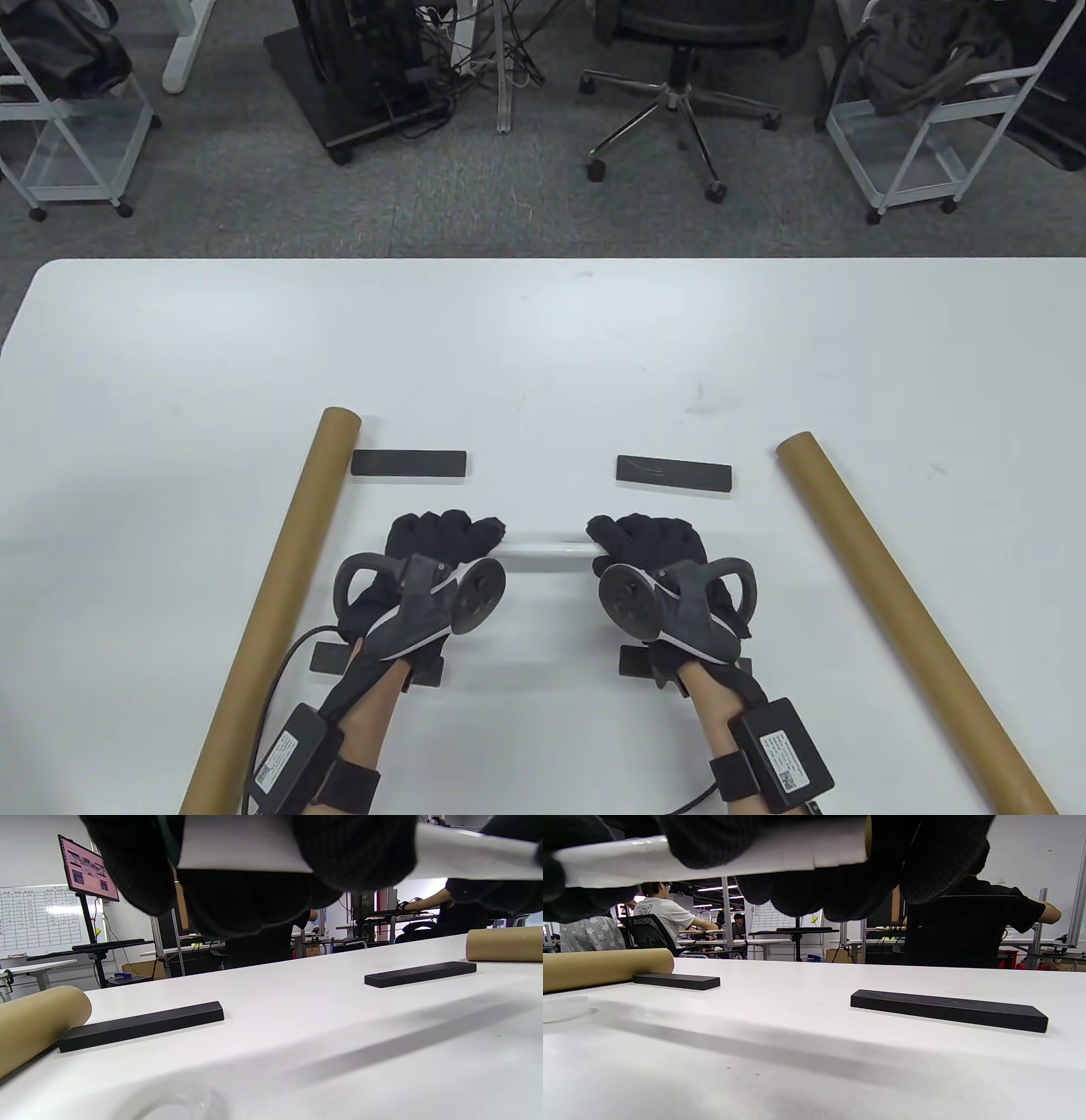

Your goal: Roll up posters and store in mailing tubes

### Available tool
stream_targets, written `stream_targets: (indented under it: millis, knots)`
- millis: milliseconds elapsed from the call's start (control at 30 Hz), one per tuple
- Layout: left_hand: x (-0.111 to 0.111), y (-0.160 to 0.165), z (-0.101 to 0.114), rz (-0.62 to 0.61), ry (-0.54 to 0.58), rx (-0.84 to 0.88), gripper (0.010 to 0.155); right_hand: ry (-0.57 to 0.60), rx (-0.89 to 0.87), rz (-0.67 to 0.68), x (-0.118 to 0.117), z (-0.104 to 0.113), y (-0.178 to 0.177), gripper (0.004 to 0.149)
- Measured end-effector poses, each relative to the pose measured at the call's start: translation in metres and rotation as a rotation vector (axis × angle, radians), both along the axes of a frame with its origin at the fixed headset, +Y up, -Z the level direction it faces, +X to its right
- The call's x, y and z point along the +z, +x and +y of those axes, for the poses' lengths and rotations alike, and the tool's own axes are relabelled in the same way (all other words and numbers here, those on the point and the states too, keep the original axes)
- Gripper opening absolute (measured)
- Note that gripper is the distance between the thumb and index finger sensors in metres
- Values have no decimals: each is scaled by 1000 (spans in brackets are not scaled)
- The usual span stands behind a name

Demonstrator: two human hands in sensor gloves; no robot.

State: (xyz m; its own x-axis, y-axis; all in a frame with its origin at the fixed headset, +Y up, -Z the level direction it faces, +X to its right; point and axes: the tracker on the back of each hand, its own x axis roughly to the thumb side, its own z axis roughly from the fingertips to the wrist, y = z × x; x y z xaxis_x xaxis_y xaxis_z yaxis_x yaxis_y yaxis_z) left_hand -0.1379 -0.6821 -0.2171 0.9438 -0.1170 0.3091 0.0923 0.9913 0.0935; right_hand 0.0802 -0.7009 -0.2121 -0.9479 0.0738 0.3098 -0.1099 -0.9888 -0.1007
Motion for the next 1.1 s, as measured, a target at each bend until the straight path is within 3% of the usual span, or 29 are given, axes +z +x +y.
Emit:
stream_targets:
  millis: [467,867,1100]
  knots:
    - [-5,-3,-2,22,-18,-28,53,-137,-29,-43,-11,7,11,64]
    - [-7,-12,0,51,-18,-28,53,-187,-42,-235,-27,19,50,70]
    - [-7,-12,0,52,-9,-43,53,-221,53,-365,-34,23,78,80]
